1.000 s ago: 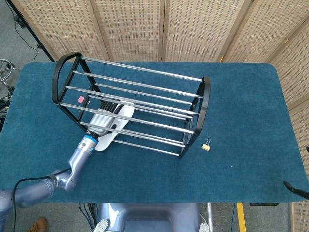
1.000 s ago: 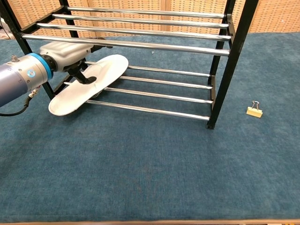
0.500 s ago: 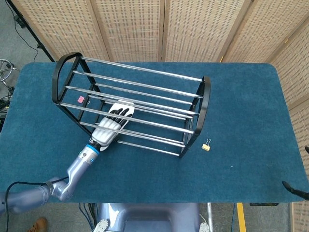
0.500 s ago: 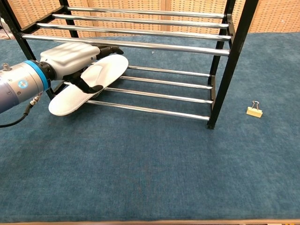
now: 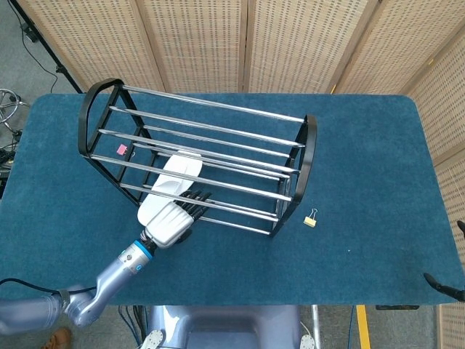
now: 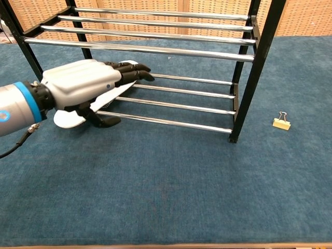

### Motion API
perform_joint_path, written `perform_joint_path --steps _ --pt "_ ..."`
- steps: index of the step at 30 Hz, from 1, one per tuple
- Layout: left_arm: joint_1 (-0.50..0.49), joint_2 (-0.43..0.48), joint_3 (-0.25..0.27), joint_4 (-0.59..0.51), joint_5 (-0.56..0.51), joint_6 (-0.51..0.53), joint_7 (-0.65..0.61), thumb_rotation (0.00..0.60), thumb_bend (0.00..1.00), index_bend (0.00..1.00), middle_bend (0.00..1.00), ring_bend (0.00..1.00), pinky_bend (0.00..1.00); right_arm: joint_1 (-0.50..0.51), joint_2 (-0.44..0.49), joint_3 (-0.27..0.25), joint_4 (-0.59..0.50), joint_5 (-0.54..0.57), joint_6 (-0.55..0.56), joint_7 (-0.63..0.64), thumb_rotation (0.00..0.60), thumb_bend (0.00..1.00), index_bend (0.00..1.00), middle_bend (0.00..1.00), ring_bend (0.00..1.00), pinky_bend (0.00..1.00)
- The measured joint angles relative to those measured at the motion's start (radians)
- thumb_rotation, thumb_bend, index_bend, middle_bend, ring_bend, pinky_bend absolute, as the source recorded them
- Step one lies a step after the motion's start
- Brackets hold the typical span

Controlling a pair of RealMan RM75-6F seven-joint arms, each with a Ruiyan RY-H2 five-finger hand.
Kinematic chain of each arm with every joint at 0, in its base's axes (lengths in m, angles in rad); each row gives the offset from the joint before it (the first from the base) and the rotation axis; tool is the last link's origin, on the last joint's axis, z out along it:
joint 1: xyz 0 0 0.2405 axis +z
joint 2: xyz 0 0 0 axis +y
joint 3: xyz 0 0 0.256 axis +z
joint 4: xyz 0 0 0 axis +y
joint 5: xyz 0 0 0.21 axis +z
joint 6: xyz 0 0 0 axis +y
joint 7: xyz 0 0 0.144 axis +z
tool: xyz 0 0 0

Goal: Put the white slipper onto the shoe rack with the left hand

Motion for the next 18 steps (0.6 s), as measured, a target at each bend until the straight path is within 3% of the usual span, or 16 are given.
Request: perform_joint_path --steps 8,12,18 --pt "0.000 0.066 0.093 -0.009 0.197 0.042 -0.155 0.600 0.34 0.11 0.01 0.04 0.14 -0.001 -0.005 -0.003 -0.003 -0.004 0.006 -0.018 0.600 0.00 0.00 0.00 0.00 0.00" --pt "0.013 0.094 0.155 0.029 0.349 0.159 -0.294 0.600 0.34 0.12 0.02 0.05 0.17 -0.002 -0.007 -0.005 -0.006 -0.007 0.008 -0.025 0.600 0.00 0.00 0.00 0.00 0.00" --pt "0.076 0.157 0.237 0.076 0.491 0.386 -0.383 0.600 0.34 0.15 0.03 0.06 0.19 -0.003 -0.009 -0.008 -0.008 -0.013 0.013 -0.037 0.600 0.00 0.00 0.00 0.00 0.00"
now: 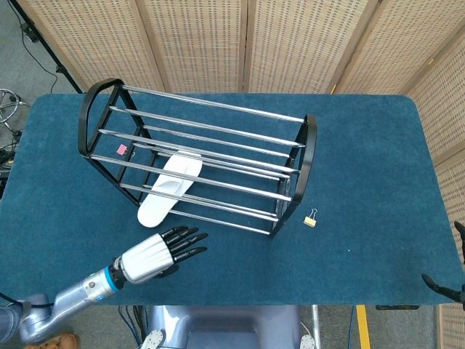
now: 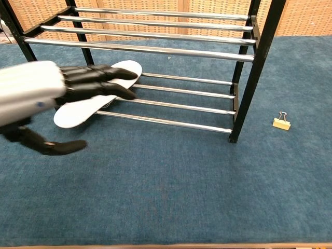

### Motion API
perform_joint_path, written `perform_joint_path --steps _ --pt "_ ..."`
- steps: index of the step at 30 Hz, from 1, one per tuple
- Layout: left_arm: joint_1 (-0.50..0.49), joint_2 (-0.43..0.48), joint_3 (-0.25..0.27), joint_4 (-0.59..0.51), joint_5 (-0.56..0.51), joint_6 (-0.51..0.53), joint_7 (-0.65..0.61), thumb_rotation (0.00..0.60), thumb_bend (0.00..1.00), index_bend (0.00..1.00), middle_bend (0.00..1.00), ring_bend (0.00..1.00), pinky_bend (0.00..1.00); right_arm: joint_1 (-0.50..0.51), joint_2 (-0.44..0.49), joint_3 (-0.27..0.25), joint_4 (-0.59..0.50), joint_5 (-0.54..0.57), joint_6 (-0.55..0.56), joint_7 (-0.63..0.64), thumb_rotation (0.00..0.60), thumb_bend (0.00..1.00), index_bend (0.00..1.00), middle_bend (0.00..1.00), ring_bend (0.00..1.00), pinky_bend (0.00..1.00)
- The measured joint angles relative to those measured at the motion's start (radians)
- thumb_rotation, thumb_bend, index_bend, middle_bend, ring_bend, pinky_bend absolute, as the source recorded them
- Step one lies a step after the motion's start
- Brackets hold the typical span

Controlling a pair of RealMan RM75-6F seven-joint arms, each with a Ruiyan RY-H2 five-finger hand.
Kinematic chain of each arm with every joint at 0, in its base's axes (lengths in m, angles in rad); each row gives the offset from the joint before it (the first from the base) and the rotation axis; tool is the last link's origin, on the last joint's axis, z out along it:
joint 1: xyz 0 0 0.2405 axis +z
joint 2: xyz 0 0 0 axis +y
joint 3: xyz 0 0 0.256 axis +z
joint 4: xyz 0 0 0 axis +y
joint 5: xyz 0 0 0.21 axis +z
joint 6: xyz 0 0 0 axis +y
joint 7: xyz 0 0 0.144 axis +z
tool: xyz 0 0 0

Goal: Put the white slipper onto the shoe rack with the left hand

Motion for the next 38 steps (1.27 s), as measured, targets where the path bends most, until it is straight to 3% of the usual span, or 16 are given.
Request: perform_joint_path --steps 7,13,19,23,29,38 --pt "0.101 0.095 0.072 0.028 0.086 0.204 -0.066 0.600 0.33 0.15 0.04 0.06 0.23 -0.002 -0.003 -0.005 -0.004 -0.012 0.005 -0.010 0.600 0.00 0.00 0.00 0.00 0.00" --pt "0.194 0.157 0.102 0.037 0.091 0.336 -0.110 0.600 0.29 0.07 0.00 0.00 0.14 -0.003 -0.003 -0.010 -0.007 -0.027 0.009 -0.014 0.600 0.00 0.00 0.00 0.00 0.00" --pt "0.350 0.268 0.130 -0.076 -0.063 0.391 -0.116 0.600 0.26 0.01 0.00 0.00 0.01 -0.005 -0.002 -0.018 -0.012 -0.051 0.013 -0.012 0.600 0.00 0.00 0.00 0.00 0.00" --pt "0.432 0.334 0.138 -0.177 -0.165 0.386 -0.095 0.600 0.23 0.00 0.00 0.00 0.00 -0.009 0.004 -0.022 -0.015 -0.065 0.021 -0.001 0.600 0.00 0.00 0.00 0.00 0.00" --pt "0.498 0.383 0.116 -0.280 -0.299 0.358 -0.064 0.600 0.20 0.00 0.00 0.00 0.00 -0.016 0.013 -0.023 -0.014 -0.076 0.033 0.020 0.600 0.00 0.00 0.00 0.00 0.00" --pt "0.553 0.401 0.024 -0.323 -0.413 0.313 -0.043 0.600 0.15 0.00 0.00 0.00 0.00 -0.021 0.017 -0.022 -0.013 -0.081 0.043 0.027 0.600 0.00 0.00 0.00 0.00 0.00"
